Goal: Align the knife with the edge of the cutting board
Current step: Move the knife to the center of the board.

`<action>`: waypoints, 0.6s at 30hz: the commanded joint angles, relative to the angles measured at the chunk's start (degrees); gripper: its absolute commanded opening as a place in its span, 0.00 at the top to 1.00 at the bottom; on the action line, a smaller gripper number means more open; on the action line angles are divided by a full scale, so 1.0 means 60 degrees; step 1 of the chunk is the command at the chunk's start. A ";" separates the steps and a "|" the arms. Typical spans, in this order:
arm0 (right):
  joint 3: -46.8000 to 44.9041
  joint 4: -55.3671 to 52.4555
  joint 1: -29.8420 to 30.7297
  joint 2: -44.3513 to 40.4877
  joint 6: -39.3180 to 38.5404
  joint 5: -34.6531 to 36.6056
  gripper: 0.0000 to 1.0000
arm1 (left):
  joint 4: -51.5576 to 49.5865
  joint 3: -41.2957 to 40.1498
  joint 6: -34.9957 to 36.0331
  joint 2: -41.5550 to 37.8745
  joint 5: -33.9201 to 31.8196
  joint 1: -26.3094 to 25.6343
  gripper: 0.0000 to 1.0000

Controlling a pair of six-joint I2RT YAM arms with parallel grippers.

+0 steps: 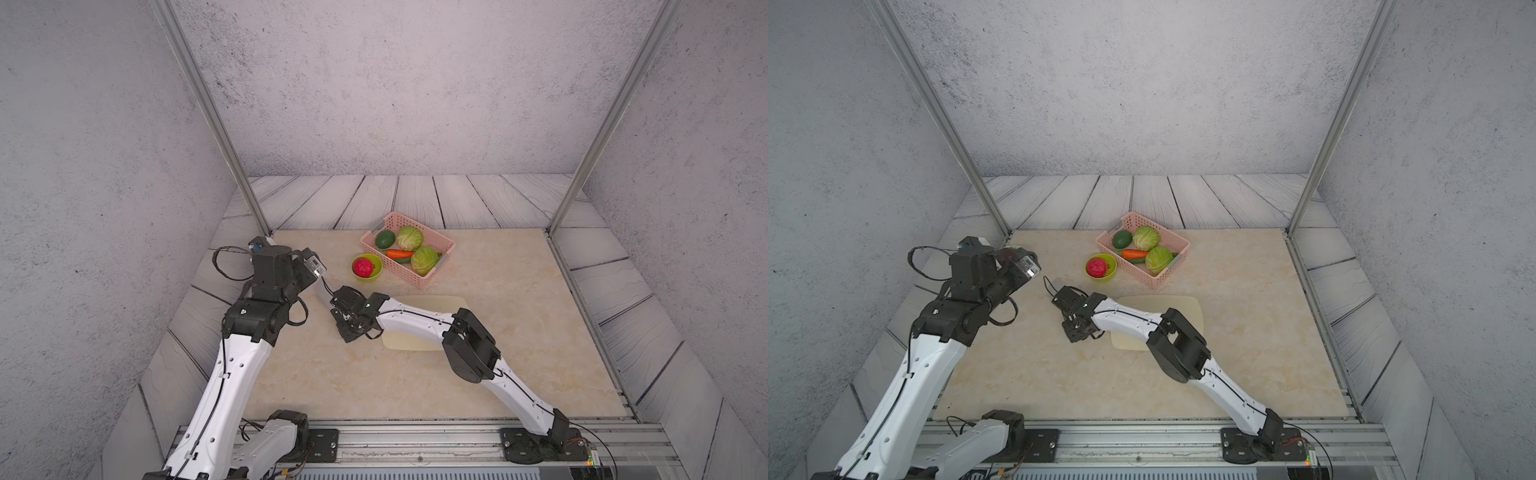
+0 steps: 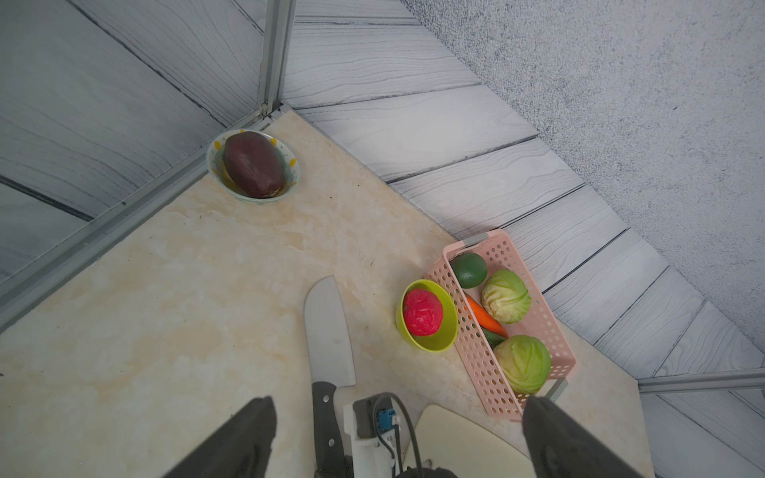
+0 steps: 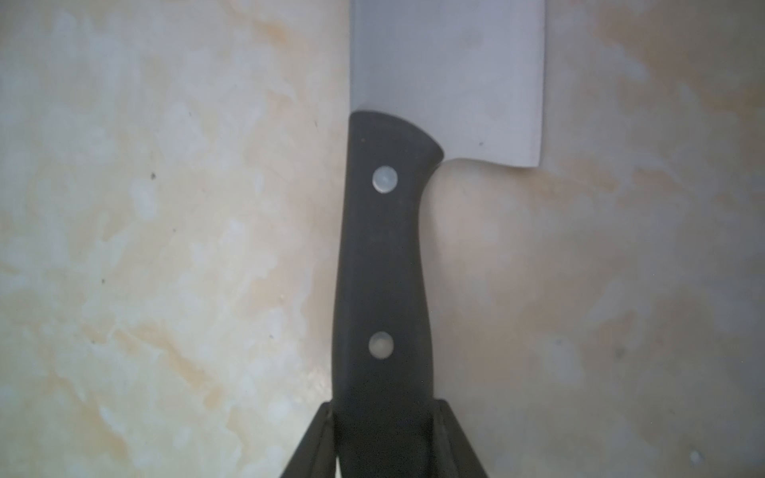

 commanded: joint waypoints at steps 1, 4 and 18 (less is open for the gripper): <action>-0.1034 -0.0203 0.0081 -0.0536 0.0038 -0.0170 0.78 | 0.0111 -0.0097 -0.0005 -0.0017 -0.0037 0.0102 0.02; -0.1819 0.0134 0.0141 -0.0965 0.0147 -0.0305 0.78 | 0.0104 -0.0109 -0.0009 0.0004 -0.0052 0.0114 0.02; -0.2570 0.0353 0.0320 -0.1835 0.0177 -0.0504 0.47 | 0.0130 -0.0121 -0.0002 0.0078 0.0022 0.0126 0.02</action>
